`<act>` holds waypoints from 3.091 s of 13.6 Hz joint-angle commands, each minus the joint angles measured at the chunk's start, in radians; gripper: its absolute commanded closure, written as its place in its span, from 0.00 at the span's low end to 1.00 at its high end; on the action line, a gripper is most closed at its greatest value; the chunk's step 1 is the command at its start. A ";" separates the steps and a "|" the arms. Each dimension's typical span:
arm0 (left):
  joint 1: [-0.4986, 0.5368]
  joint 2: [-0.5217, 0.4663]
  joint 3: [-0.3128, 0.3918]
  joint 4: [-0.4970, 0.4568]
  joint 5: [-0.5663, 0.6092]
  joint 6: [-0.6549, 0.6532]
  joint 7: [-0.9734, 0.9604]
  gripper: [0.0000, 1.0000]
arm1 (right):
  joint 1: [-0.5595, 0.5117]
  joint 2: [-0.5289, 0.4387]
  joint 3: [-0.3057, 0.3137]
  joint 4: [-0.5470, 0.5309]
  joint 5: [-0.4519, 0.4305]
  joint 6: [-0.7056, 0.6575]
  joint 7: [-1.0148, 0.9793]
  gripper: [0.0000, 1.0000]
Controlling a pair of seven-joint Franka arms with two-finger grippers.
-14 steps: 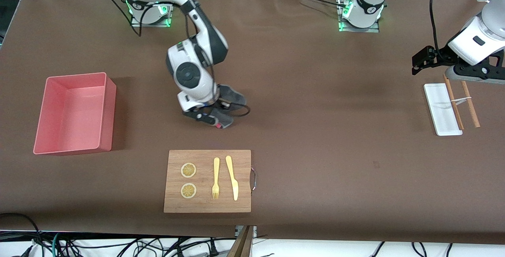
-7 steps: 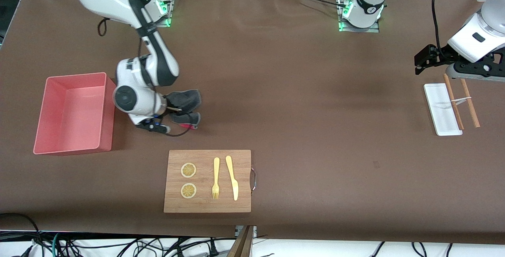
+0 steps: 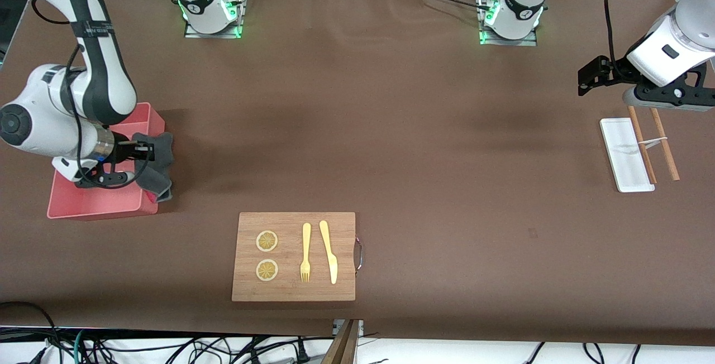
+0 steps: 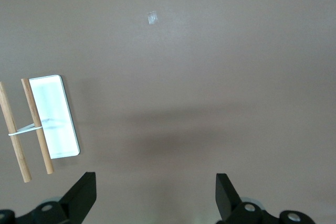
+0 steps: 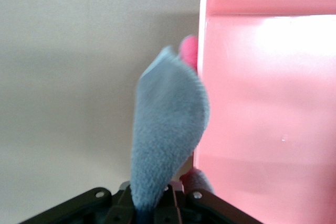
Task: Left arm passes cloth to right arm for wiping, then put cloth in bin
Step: 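Carry the cloth with the right gripper over the pink bin, then open the right gripper to drop the cloth into the pink bin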
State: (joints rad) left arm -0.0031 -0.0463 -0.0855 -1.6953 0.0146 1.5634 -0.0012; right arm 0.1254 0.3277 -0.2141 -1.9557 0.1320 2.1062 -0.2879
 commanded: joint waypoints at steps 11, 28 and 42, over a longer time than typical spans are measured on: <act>-0.002 0.039 -0.014 0.048 -0.013 -0.026 -0.020 0.00 | -0.047 -0.276 -0.020 -0.012 -0.252 -0.209 -0.069 1.00; 0.005 0.039 -0.020 0.045 -0.012 -0.037 -0.019 0.00 | -0.081 -0.200 -0.038 0.008 -0.120 -0.127 -0.051 0.00; 0.008 0.039 -0.020 0.049 -0.012 -0.034 -0.008 0.00 | -0.078 -0.440 0.173 0.170 -0.114 -0.500 0.164 0.00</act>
State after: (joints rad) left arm -0.0004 -0.0147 -0.1037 -1.6723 0.0145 1.5455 -0.0136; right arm 0.0548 -0.1106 -0.0584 -1.8111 0.0068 1.6336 -0.1321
